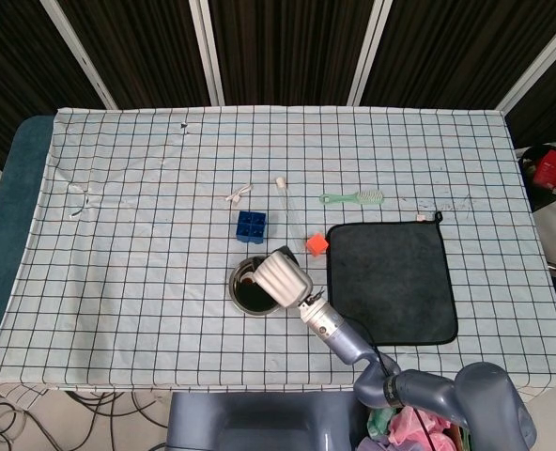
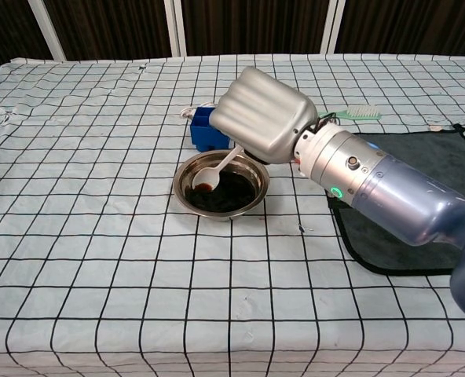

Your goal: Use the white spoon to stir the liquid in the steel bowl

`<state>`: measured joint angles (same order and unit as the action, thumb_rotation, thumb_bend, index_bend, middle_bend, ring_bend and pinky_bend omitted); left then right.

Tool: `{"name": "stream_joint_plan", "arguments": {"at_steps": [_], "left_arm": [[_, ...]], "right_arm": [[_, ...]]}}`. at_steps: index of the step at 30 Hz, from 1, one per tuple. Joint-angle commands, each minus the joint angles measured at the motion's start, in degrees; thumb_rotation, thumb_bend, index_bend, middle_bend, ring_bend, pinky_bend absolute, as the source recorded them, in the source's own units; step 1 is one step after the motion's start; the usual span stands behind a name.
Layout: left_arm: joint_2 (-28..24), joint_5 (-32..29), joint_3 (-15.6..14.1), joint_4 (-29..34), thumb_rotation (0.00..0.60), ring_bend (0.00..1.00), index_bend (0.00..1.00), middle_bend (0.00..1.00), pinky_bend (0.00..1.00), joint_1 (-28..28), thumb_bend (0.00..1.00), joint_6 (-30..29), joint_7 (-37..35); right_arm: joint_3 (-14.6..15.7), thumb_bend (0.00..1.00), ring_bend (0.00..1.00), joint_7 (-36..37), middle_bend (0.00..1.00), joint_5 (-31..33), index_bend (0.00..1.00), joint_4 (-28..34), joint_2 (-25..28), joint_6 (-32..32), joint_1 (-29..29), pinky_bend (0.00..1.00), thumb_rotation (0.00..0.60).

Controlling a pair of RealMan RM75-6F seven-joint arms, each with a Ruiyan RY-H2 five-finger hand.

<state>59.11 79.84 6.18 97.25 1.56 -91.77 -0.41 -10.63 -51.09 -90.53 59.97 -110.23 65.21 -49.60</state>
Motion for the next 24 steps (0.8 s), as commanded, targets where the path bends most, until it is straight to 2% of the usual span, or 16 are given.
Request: {"name": "stream_joint_plan", "arguments": {"at_steps": [1, 7, 14, 24], "left_arm": [[0.02, -0.03, 0.02, 0.0, 0.6, 0.0, 0.09, 0.0, 0.0, -0.01, 0.22, 0.01, 0.04], [0.02, -0.15, 0.05, 0.03, 0.6, 0.0, 0.09, 0.0, 0.0, -0.04, 0.22, 0.09, 0.12], [0.05, -0.32, 0.11, 0.07, 0.6, 0.0, 0.09, 0.0, 0.0, -0.06, 0.22, 0.13, 0.34], [0.11, -0.31, 0.12, 0.16, 0.6, 0.0, 0.09, 0.0, 0.0, -0.01, 0.22, 0.0, 0.52]], "right_arm": [[-0.07, 0.39, 1.0, 0.26, 0.9, 0.16, 0.7, -0.85, -0.13, 0.04, -0.1, 1.0, 0.6], [0.47, 0.39, 1.0, 0.6, 0.9, 0.05, 0.7, -1.4, 0.4, 0.26, 0.13, 1.0, 0.6], [2.31, 0.39, 1.0, -0.16, 0.9, -1.29, 0.7, 1.4, 3.42, 1.16, 1.17, 1.0, 0.6], [4.94, 0.39, 1.0, -2.0, 0.9, -2.45, 0.7, 9.99, 8.49, 1.63, 3.47, 1.0, 0.6]]}}
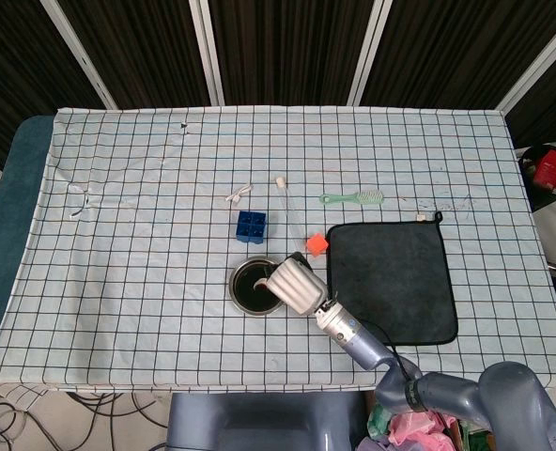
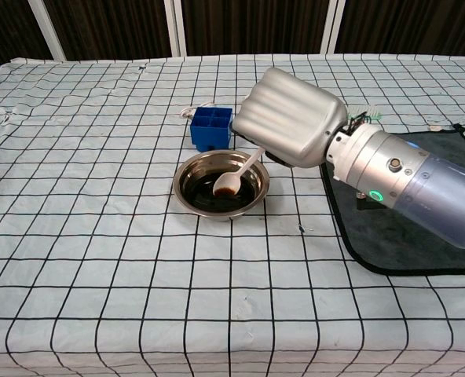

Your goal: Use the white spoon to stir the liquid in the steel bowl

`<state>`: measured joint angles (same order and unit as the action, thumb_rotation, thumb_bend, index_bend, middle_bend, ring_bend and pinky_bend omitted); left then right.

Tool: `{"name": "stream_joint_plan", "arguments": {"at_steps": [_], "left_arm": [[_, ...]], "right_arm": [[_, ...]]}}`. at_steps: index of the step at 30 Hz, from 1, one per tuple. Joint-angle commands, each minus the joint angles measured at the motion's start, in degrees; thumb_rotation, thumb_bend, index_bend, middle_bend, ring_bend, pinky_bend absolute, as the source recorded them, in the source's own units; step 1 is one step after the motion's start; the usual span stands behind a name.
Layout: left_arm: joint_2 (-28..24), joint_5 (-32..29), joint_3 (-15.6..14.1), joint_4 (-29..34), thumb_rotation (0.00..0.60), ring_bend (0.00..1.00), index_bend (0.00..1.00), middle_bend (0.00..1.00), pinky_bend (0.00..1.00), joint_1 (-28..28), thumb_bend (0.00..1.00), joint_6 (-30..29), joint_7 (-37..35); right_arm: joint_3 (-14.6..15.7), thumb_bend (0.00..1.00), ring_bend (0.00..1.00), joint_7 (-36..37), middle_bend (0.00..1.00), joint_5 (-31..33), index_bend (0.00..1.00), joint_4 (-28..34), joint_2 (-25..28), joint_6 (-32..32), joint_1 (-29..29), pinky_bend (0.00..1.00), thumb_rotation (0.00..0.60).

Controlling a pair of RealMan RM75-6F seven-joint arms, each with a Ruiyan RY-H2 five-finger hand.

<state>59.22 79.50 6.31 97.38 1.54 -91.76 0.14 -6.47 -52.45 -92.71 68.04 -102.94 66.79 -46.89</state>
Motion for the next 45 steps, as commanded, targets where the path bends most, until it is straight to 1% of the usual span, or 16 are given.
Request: {"name": "stream_joint_plan", "arguments": {"at_steps": [1, 5, 11, 18, 28, 35, 40, 45], "left_arm": [[-0.03, 0.06, -0.03, 0.04, 0.6, 0.0, 0.09, 0.0, 0.0, 0.03, 0.22, -0.03, -0.07], [-0.07, 0.1, -0.06, 0.07, 0.6, 0.0, 0.09, 0.0, 0.0, 0.08, 0.22, -0.09, -0.06], [0.01, 0.19, -0.01, 0.06, 0.6, 0.0, 0.1, 0.0, 0.0, 0.17, 0.22, -0.37, -0.01], [0.03, 0.19, -0.01, 0.02, 0.6, 0.0, 0.1, 0.0, 0.0, 0.23, 0.22, -0.48, 0.09], [-0.12, 0.44, -0.13, 0.03, 0.6, 0.0, 0.1, 0.0, 0.0, 0.33, 0.22, -0.54, -0.26], [0.0, 0.22, 0.0, -0.06, 0.6, 0.0, 0.1, 0.0, 0.0, 0.22, 0.22, -0.41, 0.02], [-0.08, 0.25, -0.05, 0.02, 0.6, 0.0, 0.1, 0.0, 0.0, 0.3, 0.22, -0.47, -0.01], [0.02, 0.13, 0.04, 0.02, 0.6, 0.0, 0.1, 0.0, 0.0, 0.24, 0.22, -0.43, 0.18]], "right_arm": [[0.91, 0.39, 1.0, -0.79, 0.9, -0.23, 0.7, 2.57, 1.47, -0.01, 0.95, 1.0, 0.6], [1.39, 0.39, 1.0, -1.46, 0.9, -0.75, 0.7, 4.9, 2.39, 0.18, 1.49, 1.0, 0.6], [1.14, 0.39, 1.0, -1.77, 0.9, -0.89, 0.7, 7.03, 2.43, -0.16, 1.59, 1.0, 0.6], [0.14, 0.39, 1.0, -1.47, 0.9, -0.28, 0.71, 6.29, 0.45, -1.14, 1.0, 1.0, 0.6], [-2.39, 0.39, 1.0, 0.61, 0.9, 0.66, 0.71, 1.22, -3.67, -1.62, -0.7, 1.0, 0.6], [-4.12, 0.39, 1.0, 2.7, 0.9, 1.94, 0.71, -5.25, -6.68, -1.38, -1.68, 1.0, 0.6], [-4.31, 0.39, 1.0, 3.65, 0.9, 1.98, 0.71, -7.92, -7.44, -0.92, -2.08, 1.0, 0.6], [-3.88, 0.39, 1.0, 3.49, 0.9, 1.82, 0.71, -8.22, -6.73, -0.69, -1.95, 1.0, 0.6]]}}
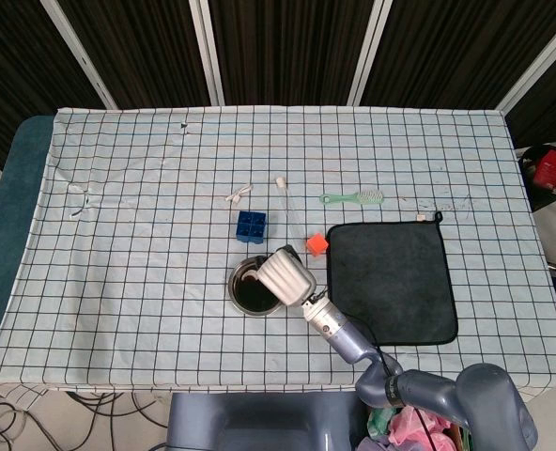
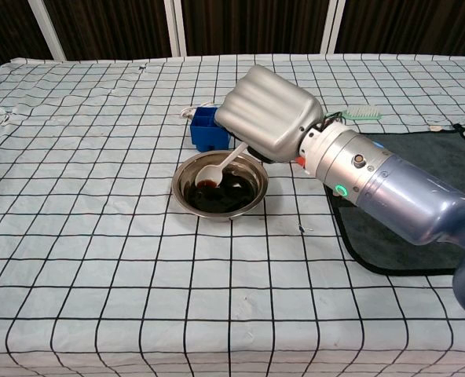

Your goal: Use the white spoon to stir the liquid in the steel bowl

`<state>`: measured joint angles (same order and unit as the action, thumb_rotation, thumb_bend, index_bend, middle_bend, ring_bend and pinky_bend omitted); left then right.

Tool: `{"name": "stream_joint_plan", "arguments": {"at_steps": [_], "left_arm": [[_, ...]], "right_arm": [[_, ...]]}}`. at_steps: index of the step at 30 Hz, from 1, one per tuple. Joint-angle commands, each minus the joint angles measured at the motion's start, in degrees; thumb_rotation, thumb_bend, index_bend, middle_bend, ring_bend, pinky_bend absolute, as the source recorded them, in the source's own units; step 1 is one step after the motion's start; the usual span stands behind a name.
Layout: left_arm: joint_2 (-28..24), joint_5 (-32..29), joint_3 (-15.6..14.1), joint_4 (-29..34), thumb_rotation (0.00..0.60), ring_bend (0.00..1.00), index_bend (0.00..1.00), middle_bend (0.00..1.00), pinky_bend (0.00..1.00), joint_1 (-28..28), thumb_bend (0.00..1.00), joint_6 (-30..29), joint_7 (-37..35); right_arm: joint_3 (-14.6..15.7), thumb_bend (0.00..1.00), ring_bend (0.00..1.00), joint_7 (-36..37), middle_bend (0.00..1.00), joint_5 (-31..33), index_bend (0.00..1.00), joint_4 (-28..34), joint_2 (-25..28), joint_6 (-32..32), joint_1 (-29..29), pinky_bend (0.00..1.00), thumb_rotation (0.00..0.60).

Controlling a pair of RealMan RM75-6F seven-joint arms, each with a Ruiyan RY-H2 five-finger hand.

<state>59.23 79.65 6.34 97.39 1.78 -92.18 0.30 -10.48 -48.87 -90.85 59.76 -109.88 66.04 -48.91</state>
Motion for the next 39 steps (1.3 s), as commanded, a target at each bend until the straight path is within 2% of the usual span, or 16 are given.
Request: {"name": "stream_joint_plan", "arguments": {"at_steps": [1, 14, 28, 39], "left_arm": [[0.02, -0.02, 0.02, 0.0, 0.6, 0.0, 0.1, 0.0, 0.0, 0.0, 0.22, -0.01, 0.03], [0.12, -0.33, 0.12, 0.07, 0.6, 0.0, 0.11, 0.0, 0.0, 0.01, 0.22, -0.04, 0.56], [0.21, -0.36, 0.17, 0.1, 0.6, 0.0, 0.11, 0.0, 0.0, 0.0, 0.22, -0.08, 0.69], [0.28, -0.31, 0.2, 0.06, 0.6, 0.0, 0.11, 0.0, 0.0, -0.02, 0.22, -0.1, 0.67]], "right_arm": [[0.24, 0.39, 1.0, -0.16, 0.9, -0.02, 0.71, 0.22, 0.47, 0.11, 0.17, 1.0, 0.6], [3.3, 0.39, 1.0, -0.69, 0.9, -1.71, 0.71, 4.17, 4.41, 1.97, 2.53, 1.0, 0.6], [6.18, 0.39, 1.0, -2.7, 0.9, -2.64, 0.73, 12.79, 9.6, 3.05, 5.82, 1.0, 0.6], [5.66, 0.39, 1.0, -2.83, 0.9, -3.46, 0.73, 15.61, 8.94, 2.95, 5.83, 1.0, 0.6]]}}
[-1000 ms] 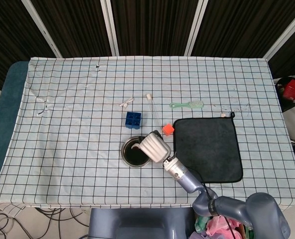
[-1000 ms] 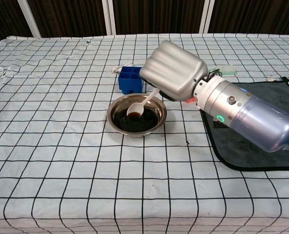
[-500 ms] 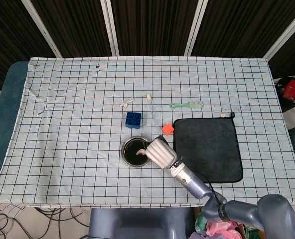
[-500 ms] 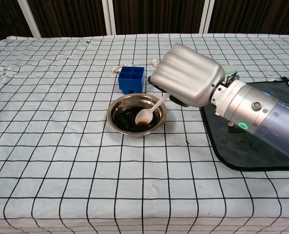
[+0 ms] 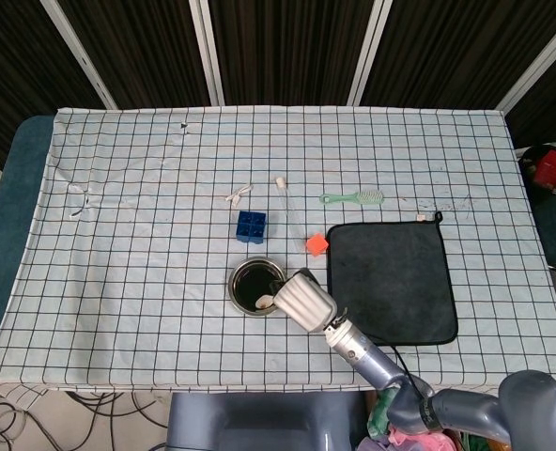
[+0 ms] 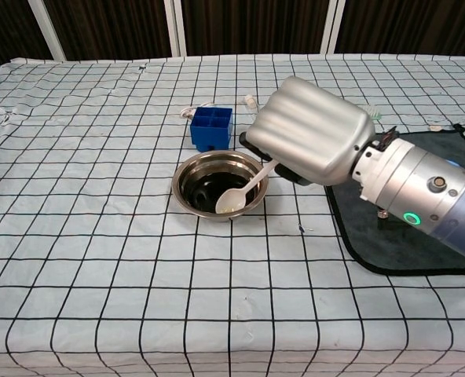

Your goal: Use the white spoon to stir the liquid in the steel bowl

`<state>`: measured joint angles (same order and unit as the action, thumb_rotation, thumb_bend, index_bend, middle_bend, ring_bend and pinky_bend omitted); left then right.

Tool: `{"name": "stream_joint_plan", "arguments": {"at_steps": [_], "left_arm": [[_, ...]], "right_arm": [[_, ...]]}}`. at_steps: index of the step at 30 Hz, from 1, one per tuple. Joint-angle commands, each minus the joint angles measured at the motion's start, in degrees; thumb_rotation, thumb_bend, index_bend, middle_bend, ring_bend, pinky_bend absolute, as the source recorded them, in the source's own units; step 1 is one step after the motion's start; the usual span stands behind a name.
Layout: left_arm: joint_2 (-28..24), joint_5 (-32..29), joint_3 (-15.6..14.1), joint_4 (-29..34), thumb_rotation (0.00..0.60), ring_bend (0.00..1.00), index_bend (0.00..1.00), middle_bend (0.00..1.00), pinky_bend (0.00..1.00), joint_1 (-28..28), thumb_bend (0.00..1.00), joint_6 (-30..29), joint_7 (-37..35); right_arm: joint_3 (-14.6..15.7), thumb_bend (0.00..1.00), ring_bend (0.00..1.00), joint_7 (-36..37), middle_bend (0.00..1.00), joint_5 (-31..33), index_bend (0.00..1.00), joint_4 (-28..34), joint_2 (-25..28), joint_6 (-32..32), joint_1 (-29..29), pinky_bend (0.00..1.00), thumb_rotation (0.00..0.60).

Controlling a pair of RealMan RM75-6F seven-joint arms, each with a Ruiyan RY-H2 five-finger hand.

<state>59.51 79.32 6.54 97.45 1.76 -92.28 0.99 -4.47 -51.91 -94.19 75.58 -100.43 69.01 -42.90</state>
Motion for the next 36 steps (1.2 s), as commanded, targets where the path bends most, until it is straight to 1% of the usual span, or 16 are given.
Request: {"name": "stream_joint_plan", "arguments": {"at_steps": [1, 2, 3, 8, 16, 30, 33, 36], "left_arm": [[0.01, 0.0, 0.02, 0.02, 0.6, 0.0, 0.11, 0.0, 0.0, -0.01, 0.22, 0.01, -0.05], [0.07, -0.07, 0.08, -0.01, 0.6, 0.0, 0.1, 0.0, 0.0, -0.04, 0.22, 0.02, 0.0], [0.1, -0.11, 0.11, -0.02, 0.6, 0.0, 0.1, 0.0, 0.0, -0.07, 0.22, 0.02, 0.05], [0.12, -0.19, 0.11, -0.07, 0.6, 0.0, 0.1, 0.0, 0.0, -0.08, 0.22, 0.1, 0.04], [-0.04, -0.29, 0.09, -0.01, 0.6, 0.0, 0.1, 0.0, 0.0, -0.1, 0.22, 0.32, -0.08], [-0.07, -0.47, 0.15, -0.02, 0.6, 0.0, 0.1, 0.0, 0.0, -0.24, 0.22, 0.58, -0.02], [-0.02, -0.56, 0.18, -0.04, 0.6, 0.0, 0.1, 0.0, 0.0, -0.25, 0.22, 0.58, 0.1], [0.04, -0.62, 0.22, -0.04, 0.6, 0.0, 0.1, 0.0, 0.0, -0.27, 0.22, 0.57, 0.2]], "right_arm": [[-1.19, 0.39, 1.0, 0.04, 0.9, 0.12, 0.73, -0.65, -1.45, 0.16, -0.44, 1.0, 0.6], [-2.15, 0.39, 1.0, 0.08, 0.9, 0.63, 0.73, -1.23, -2.73, 0.34, -0.65, 1.0, 0.6], [-2.47, 0.39, 1.0, 0.26, 0.9, 0.8, 0.73, -1.5, -3.26, 0.34, -0.77, 1.0, 0.6], [-3.6, 0.39, 1.0, 1.01, 0.9, 1.24, 0.73, -3.08, -5.32, -0.13, -1.58, 1.0, 0.6], [-5.24, 0.39, 1.0, 2.95, 0.9, 3.01, 0.73, -7.43, -8.3, -2.16, -3.06, 1.0, 0.6], [-6.49, 0.39, 1.0, 4.27, 0.9, 5.43, 0.72, -11.28, -8.85, -3.89, -3.78, 1.0, 0.6], [-6.51, 0.38, 1.0, 4.22, 0.9, 5.92, 0.7, -11.36, -8.72, -4.15, -3.72, 1.0, 0.6], [-6.44, 0.36, 1.0, 3.87, 0.9, 6.3, 0.64, -11.13, -8.58, -4.3, -3.61, 1.0, 0.6]]}}
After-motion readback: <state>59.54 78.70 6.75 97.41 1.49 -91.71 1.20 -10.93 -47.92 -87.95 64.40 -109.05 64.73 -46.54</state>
